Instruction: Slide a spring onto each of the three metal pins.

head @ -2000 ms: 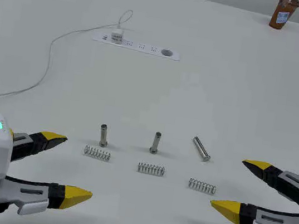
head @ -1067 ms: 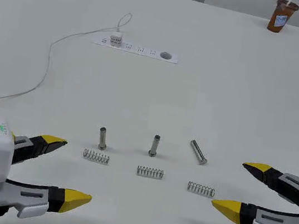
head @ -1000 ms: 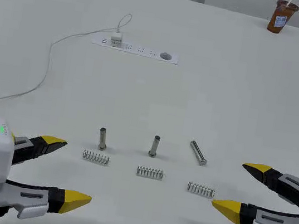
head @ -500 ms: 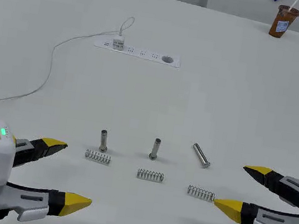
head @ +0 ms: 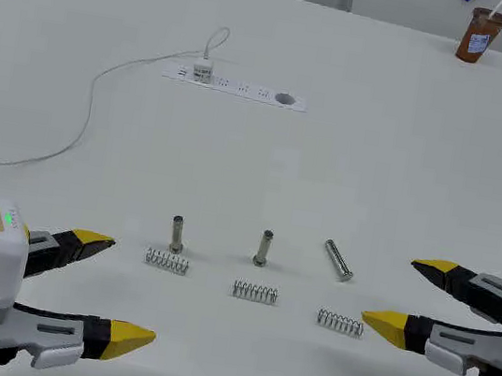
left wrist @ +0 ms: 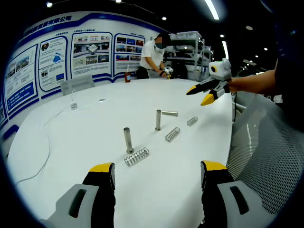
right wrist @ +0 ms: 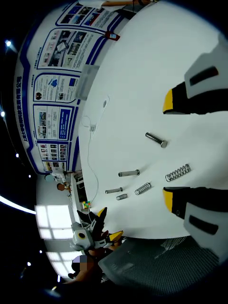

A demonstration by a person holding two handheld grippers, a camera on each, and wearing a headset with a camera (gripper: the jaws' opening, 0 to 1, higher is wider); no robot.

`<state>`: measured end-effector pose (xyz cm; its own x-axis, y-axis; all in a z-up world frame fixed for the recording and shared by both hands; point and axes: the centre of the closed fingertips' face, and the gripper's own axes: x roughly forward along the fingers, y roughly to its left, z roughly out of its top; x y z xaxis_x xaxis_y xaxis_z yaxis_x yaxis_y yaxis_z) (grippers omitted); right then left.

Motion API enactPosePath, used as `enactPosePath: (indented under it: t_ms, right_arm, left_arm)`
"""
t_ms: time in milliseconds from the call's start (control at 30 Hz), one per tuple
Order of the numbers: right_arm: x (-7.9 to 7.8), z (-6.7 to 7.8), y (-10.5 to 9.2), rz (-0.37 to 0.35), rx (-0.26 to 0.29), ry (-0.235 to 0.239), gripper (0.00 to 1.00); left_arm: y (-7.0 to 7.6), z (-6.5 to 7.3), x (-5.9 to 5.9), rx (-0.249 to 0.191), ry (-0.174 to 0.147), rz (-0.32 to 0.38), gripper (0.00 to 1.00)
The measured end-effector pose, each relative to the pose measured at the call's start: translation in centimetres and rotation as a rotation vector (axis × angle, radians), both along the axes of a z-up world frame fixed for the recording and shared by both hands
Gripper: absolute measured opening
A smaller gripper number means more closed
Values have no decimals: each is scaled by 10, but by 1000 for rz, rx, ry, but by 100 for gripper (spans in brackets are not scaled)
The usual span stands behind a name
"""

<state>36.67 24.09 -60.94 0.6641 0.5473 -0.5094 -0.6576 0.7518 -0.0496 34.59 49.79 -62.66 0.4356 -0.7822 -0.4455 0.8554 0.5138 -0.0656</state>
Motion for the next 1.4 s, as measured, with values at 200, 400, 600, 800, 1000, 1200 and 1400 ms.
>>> enactPosePath:
  t_ms: [200,400,600,800,1000,1200,1400]
  right_arm:
    - [18,4,5,-5,-23,5,61]
    - [33,-1,11,-1,-57,36,58]
    - [50,-8,17,-16,-80,77,54]
    - [62,-15,21,-40,-99,116,47]
    - [71,-25,16,-98,-128,175,37]
    - [77,-34,21,-110,-153,223,30]
    - [81,-44,27,-120,-181,270,24]
  left_arm:
    - [-1,1,0,1,-4,0,75]
    - [-1,1,-1,1,-4,1,75]
    - [0,0,-2,2,-2,3,75]
    - [2,0,-2,2,-1,7,74]
    - [1,-2,-3,4,4,6,73]
    - [1,-3,-2,6,5,5,71]
    - [2,-4,-2,6,8,7,71]
